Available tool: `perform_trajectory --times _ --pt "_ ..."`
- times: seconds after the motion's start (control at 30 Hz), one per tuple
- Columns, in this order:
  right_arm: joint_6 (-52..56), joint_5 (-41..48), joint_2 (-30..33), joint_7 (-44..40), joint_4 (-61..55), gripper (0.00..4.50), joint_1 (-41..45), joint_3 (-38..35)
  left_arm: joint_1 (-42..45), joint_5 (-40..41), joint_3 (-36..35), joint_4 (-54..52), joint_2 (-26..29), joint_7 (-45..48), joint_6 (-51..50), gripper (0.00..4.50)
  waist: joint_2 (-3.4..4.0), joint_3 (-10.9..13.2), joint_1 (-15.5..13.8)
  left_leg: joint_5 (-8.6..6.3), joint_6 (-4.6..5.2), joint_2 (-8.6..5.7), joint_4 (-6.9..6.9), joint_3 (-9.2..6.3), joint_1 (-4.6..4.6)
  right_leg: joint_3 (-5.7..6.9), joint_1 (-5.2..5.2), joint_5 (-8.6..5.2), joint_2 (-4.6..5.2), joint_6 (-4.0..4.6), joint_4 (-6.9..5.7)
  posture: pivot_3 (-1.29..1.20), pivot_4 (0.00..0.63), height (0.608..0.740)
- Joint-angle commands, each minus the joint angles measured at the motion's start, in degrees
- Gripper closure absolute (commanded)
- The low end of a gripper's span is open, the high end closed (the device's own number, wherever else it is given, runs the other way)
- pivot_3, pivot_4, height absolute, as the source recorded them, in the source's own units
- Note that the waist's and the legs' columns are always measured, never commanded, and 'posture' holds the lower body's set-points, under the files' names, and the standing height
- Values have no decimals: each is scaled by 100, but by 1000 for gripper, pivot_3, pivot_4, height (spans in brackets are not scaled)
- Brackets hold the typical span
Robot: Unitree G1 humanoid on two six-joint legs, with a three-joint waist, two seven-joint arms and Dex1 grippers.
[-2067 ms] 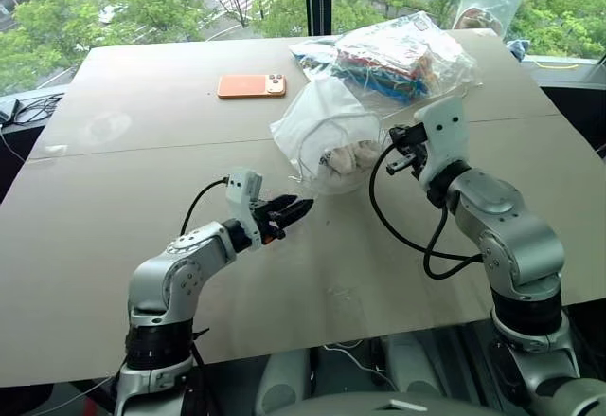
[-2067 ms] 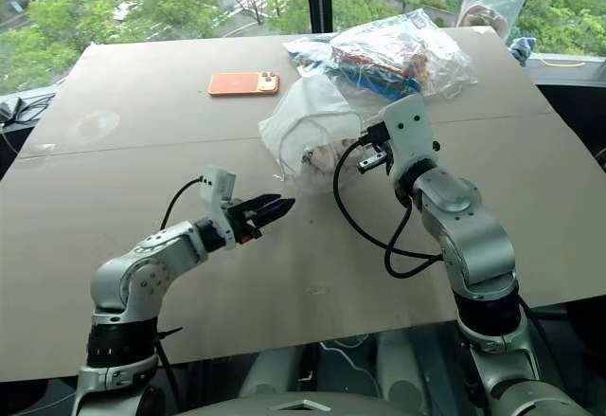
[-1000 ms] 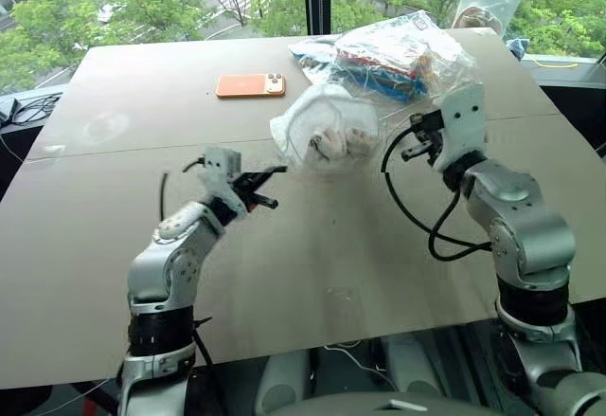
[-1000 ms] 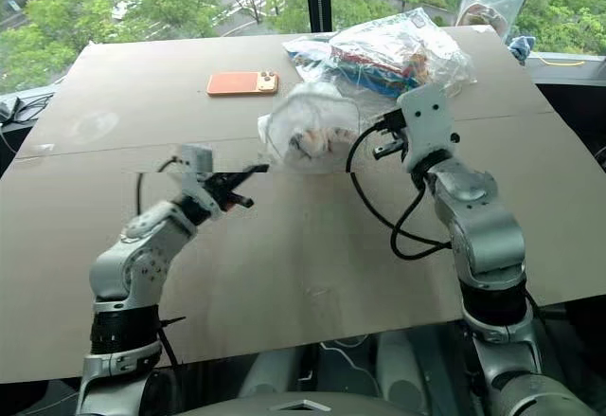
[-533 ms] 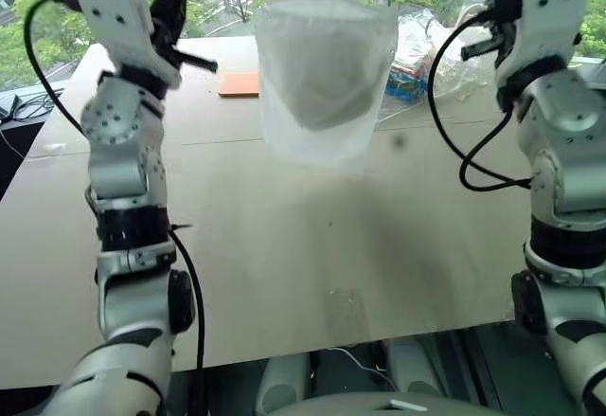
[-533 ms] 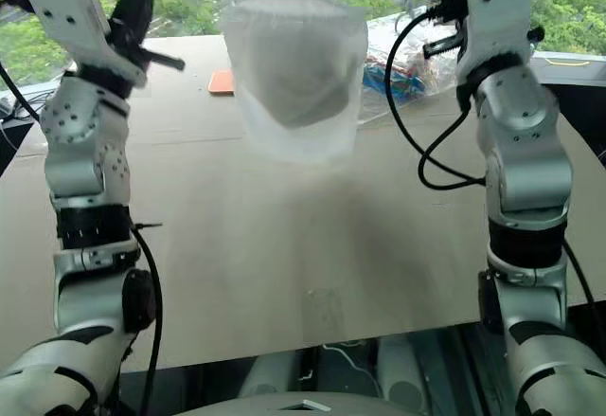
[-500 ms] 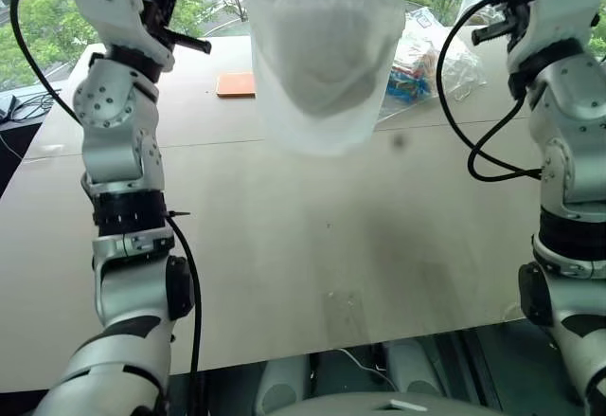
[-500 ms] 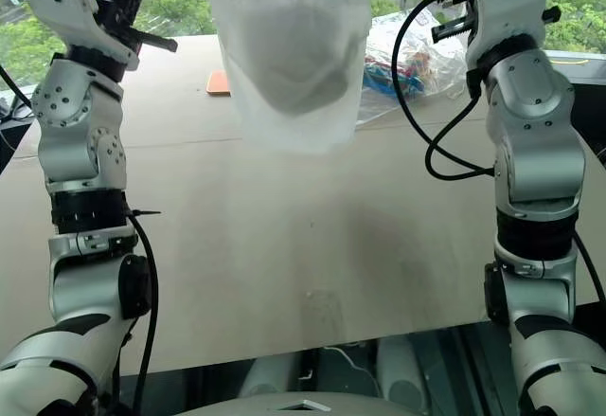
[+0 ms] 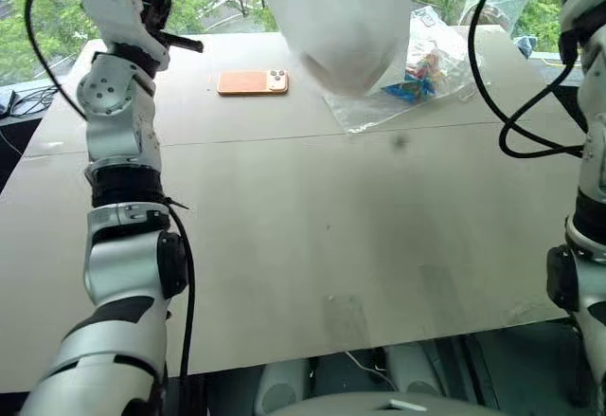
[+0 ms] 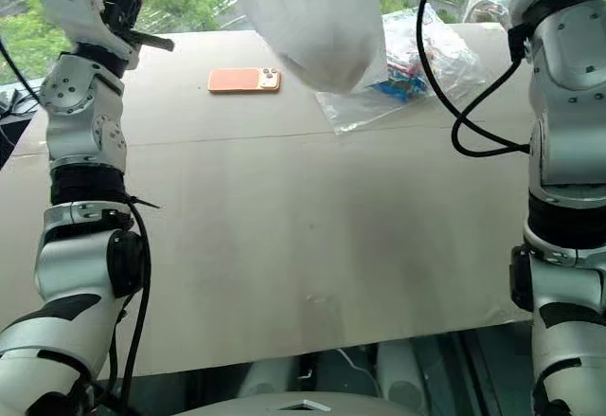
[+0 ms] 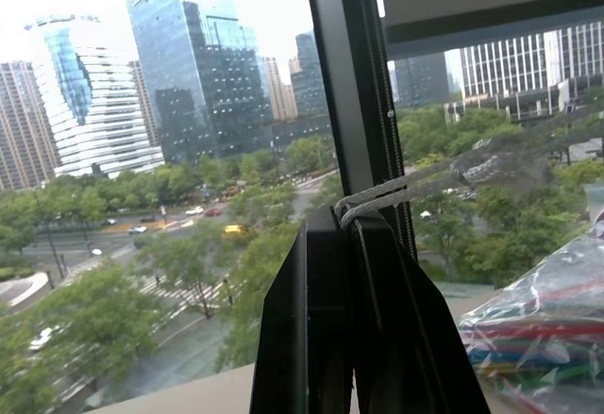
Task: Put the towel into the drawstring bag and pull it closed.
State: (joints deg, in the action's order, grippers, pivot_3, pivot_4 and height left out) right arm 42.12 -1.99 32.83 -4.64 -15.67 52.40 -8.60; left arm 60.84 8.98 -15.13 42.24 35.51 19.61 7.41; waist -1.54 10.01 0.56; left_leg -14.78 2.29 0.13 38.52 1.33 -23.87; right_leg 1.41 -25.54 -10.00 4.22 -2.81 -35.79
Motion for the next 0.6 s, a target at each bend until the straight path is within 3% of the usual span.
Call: perform_trajectory --times 0.03,0.13,0.27,0.4,0.6 --pt "48 -50 138 739 216 4500 186 -1473 -1 50 -365 479 280 -476 -138 4461 4 3 -12 0 0 0 1 0 0 0 -1 0 2 0 -2 0 150 740" --pt "-69 22 304 750 383 4500 42 -1835 -169 155 -463 599 288 -461 -192 4461 5 3 -8 1 -2 2 -5 -3 -3 7 -6 0 2 0 -5 0 150 740" --pt "-78 336 311 316 203 4500 -90 -1650 -334 364 -432 248 84 33 -160 4461 5 3 31 1 -3 1 -7 1 0 4 -6 0 0 0 -4 0 150 740" --pt "279 1007 141 -449 -391 4500 -231 -1179 -772 991 -238 -793 -519 828 -965 4461 6 3 45 0 -1 3 0 0 6 -4 -5 0 -3 0 -12 0 150 740" --pt "696 1728 -238 -669 -918 4500 368 -870 -1505 1421 40 -2347 -1154 815 -2138 4461 8 3 50 1 -1 11 10 -16 1 -11 -7 1 -4 0 -15 0 150 740"
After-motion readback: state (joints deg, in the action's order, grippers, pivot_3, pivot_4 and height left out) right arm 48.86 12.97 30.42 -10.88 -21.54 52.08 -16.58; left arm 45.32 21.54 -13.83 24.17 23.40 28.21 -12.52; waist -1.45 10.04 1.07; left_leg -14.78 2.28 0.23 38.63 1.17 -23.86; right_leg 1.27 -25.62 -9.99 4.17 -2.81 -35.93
